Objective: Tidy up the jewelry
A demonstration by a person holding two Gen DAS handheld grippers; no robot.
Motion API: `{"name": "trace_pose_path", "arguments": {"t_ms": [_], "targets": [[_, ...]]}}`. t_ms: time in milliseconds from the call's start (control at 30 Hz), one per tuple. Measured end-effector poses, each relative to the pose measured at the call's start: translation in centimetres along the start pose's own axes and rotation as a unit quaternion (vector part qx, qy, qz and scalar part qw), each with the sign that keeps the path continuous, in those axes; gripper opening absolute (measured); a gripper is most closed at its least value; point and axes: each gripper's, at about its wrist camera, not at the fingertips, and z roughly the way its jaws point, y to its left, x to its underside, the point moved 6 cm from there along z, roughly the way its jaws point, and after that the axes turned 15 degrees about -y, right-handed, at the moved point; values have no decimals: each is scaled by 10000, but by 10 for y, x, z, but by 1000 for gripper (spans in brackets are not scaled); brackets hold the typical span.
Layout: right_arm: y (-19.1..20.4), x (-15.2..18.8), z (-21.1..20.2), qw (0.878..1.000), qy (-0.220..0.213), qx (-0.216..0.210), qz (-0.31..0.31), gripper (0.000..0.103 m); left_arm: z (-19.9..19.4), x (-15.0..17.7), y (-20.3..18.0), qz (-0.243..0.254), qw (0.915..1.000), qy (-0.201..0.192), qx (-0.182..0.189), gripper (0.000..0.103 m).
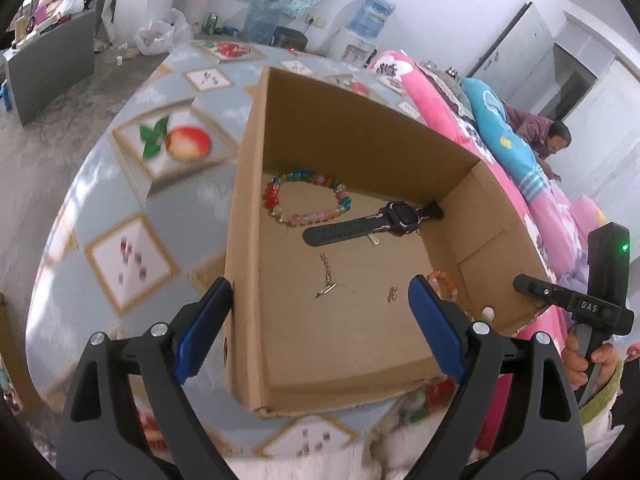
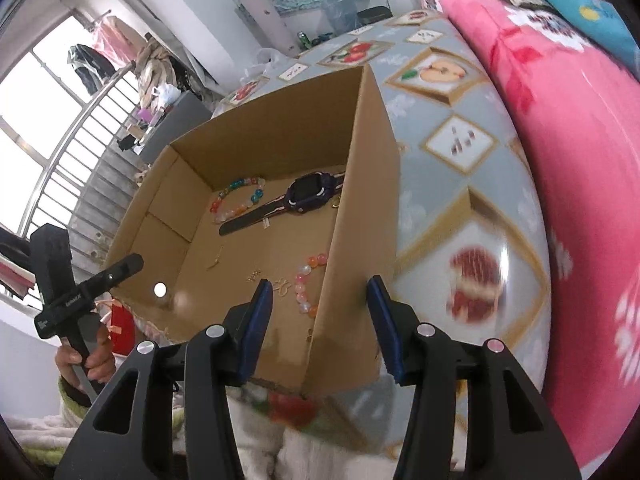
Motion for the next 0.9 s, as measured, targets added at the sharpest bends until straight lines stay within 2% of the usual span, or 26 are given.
{"name": "trace_pose_path", "arguments": {"t_ms": [67,167,267,333,467,533,733,800,900], "targets": [[-3,15,-1,10000,13,38,13,49,-4,13,1,-3,10000,42,-69,86],[0,26,-7,9999,-91,26,-32,49,-11,21,-1,276,9993,-181,-171,86],[7,28,-25,9989,-390,154,-218,51,-29,19,-5,450,9962,-620,-404,88],[14,30,-41,9964,-643,310,-465,68,-47,15,-9,523,9926,-968,-508,92],[28,47,-61,9910,-857,609,-828,77,-75,13,-18,748,9830,-1382,-947,95],[34,60,-62,9911,-821,662,-815,82,-80,15,-22,856,9805,-1362,-1127,95],[52,91,-44,9936,-634,752,-550,86,-79,34,-35,990,9751,-1102,-1649,95],[57,95,-38,9932,-595,861,-512,87,-76,42,-36,968,9759,-882,-1747,95],[67,97,-33,9913,-619,990,-608,88,-64,55,-42,1115,9781,-479,-1691,95]]}}
